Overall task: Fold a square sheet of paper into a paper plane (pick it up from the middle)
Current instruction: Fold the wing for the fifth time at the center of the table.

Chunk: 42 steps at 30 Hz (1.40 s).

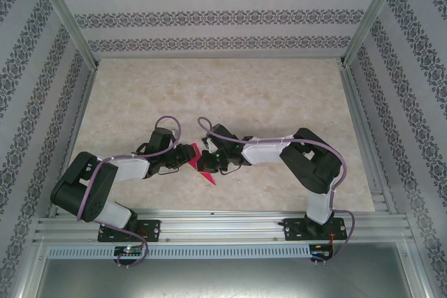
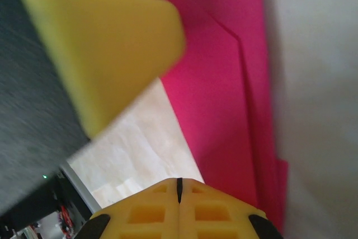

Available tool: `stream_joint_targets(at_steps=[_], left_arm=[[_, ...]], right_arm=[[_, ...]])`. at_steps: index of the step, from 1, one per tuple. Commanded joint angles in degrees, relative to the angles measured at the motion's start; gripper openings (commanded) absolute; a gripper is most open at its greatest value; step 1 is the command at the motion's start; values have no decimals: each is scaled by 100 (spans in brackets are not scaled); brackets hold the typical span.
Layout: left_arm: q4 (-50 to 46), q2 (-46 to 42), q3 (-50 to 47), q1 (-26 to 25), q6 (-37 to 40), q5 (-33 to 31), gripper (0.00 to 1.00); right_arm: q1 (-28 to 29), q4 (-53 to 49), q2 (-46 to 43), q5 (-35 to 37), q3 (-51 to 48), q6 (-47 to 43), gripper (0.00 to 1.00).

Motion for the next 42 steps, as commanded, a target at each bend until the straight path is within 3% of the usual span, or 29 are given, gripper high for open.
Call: stream_joint_targets(at_steps=[1, 6, 14, 19, 24, 28, 33, 42], left_arm=[[-51, 427, 22, -57, 110, -382, 32], [-126, 426, 69, -57, 75, -447, 31], [-346, 447, 35, -17, -86, -804, 28], [-292, 491, -1, 27, -109, -773, 28], [-299, 506, 16, 26, -81, -698, 28], [-332, 497, 56, 31, -15, -660, 28], [-312, 490, 73, 31, 49, -540, 28], [-287, 464, 113, 22, 84, -401, 29]], right_arm=[[19, 10, 284, -158, 155, 65, 0], [32, -131, 409, -123, -185, 3, 1], [12, 583, -217, -429, -1370, 133, 5], [31, 288, -649, -349, -1854, 6, 5], [186, -654, -1107, 25, -1987, -370, 4], [121, -1334, -1517, 417, -1875, -591, 4], [10, -1153, -1902, 381, -1354, -581, 4], [-17, -568, -965, 529, -221, -78, 5]])
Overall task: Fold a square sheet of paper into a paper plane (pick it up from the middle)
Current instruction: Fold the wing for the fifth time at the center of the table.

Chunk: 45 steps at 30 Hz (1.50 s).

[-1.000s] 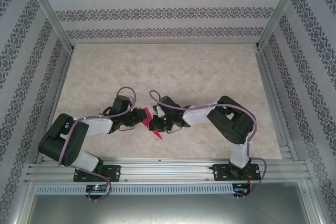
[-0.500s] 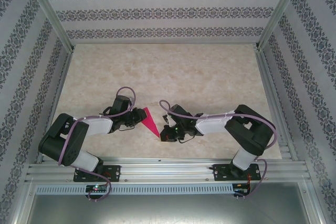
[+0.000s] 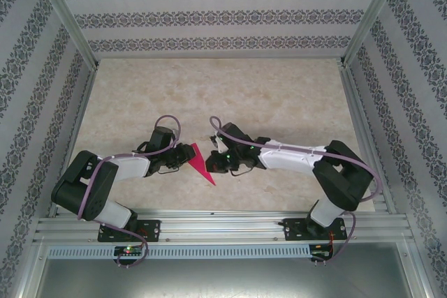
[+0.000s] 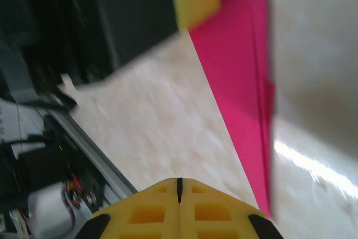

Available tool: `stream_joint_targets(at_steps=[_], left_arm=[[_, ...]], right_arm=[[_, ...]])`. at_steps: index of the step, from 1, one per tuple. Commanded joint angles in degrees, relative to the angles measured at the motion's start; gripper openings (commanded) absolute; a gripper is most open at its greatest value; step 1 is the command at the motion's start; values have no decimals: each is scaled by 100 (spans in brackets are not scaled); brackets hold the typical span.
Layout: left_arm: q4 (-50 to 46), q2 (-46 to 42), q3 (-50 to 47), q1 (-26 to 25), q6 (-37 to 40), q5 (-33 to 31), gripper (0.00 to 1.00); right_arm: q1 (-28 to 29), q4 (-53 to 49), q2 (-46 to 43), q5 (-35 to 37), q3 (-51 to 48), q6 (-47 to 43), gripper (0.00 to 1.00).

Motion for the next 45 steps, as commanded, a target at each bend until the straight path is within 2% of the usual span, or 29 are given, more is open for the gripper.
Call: stream_joint_targets(at_steps=[1, 8, 13, 20, 26, 31, 39, 41, 45], left_arm=[[-55, 397, -5, 12, 196, -353, 29], [-71, 329, 5, 10, 208, -320, 29], [-213, 195, 45, 42, 279, -461, 29], [-397, 207, 304, 677, 827, 48, 30], [-314, 250, 315, 1202, 868, 229, 31], [-459, 49, 332, 1439, 809, 316, 32], [-1144, -1204, 328, 1343, 538, 341, 37], [-1241, -1515, 283, 1164, 437, 385, 37], [-1498, -1770, 327, 564, 223, 41, 38]], right_arm=[[-51, 358, 516, 107, 228, 322, 5], [-58, 944, 1384, -299, 363, 662, 5], [-42, 213, 1541, 44, 70, 234, 0], [-80, 560, 1523, -93, -824, 196, 0], [-76, 627, 1475, -176, -866, 167, 0], [-54, 882, 1460, -235, -876, 341, 0], [74, 1823, 1394, 199, -1120, 1415, 0], [134, 1941, 1334, 380, -1120, 1672, 0], [287, 2505, 1141, 611, -1227, 2049, 0]])
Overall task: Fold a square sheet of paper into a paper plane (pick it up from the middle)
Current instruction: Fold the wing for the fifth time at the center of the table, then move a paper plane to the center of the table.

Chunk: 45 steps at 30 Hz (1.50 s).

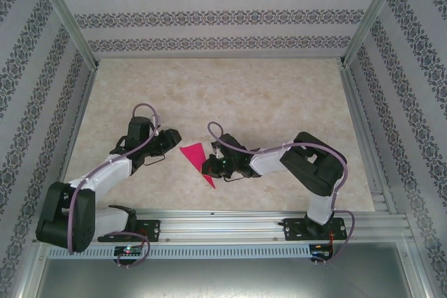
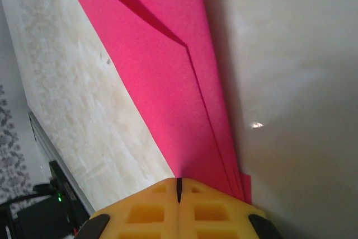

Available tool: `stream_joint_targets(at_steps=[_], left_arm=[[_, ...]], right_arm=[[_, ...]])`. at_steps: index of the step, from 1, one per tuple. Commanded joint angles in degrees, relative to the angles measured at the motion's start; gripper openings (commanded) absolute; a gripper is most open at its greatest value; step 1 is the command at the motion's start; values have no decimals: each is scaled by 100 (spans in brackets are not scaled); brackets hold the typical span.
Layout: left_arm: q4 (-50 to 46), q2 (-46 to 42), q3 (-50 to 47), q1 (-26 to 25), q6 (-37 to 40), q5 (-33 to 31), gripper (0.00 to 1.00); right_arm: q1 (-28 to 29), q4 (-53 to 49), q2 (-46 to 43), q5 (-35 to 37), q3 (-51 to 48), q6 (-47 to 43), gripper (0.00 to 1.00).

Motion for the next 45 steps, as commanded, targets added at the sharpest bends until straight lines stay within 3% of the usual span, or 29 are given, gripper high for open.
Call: stream_joint_targets(at_steps=[1, 4, 9, 17, 23, 28, 30, 34, 45], left_arm=[[-446, -24, 110, -546, -248, -259, 37], [-760, 303, 436, -1003, -233, -580, 37], [-1251, 792, 868, -1433, -347, -1102, 38], [-1444, 1189, 1087, -1699, -408, -1344, 39], [-1881, 1119, 1219, -1914, -499, -1647, 43], [-2957, 1167, 1593, -2373, -725, -2411, 50], [-3415, 1269, 1806, -2620, -830, -2777, 60], [-4097, 1622, 2254, -2893, -909, -3247, 65], [-4410, 2359, 2838, -2924, -892, -3357, 70]], right_arm=[[196, -2, -15, 453, -275, 476, 0], [215, 279, -477, 625, -481, 378, 4], [71, -107, -1189, 838, -718, 69, 9], [-144, -474, -1599, 1075, -1011, -52, 14], [-207, -448, -1515, 1018, -1008, -95, 19], [-212, -330, -1531, 1100, -1098, -48, 25], [-207, -341, -1532, 1107, -1089, -54, 28], [-198, -365, -1497, 1106, -1096, -61, 28], [-189, -358, -1461, 1036, -1066, -91, 30]])
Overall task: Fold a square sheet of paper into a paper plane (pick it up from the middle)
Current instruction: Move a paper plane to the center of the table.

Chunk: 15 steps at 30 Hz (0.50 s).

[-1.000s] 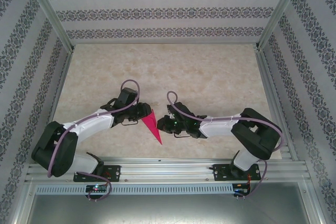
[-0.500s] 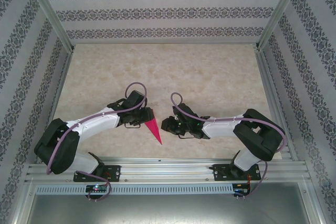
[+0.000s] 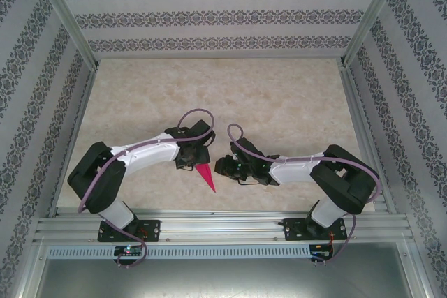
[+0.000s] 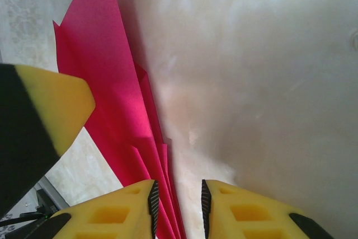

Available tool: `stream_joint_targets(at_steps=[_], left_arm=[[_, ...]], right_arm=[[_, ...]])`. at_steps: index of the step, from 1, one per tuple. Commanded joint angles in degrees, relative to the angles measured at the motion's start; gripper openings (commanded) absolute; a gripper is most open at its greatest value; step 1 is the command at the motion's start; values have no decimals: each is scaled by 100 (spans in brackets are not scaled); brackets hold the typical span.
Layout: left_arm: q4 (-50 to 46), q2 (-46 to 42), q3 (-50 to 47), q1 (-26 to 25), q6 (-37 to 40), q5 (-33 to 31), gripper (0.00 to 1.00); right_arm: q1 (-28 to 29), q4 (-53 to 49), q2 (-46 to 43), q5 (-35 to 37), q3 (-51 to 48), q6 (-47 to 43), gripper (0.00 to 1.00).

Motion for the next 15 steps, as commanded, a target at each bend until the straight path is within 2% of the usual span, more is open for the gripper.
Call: stream_joint_targets(at_steps=[1, 15], left_arm=[[-446, 14, 117, -48, -140, -288, 69], [-224, -620, -445, 109, -109, -329, 43]], right_arm=[[-19, 32, 49, 52, 11, -172, 30], [-25, -36, 586, -426, 600, -571, 35]])
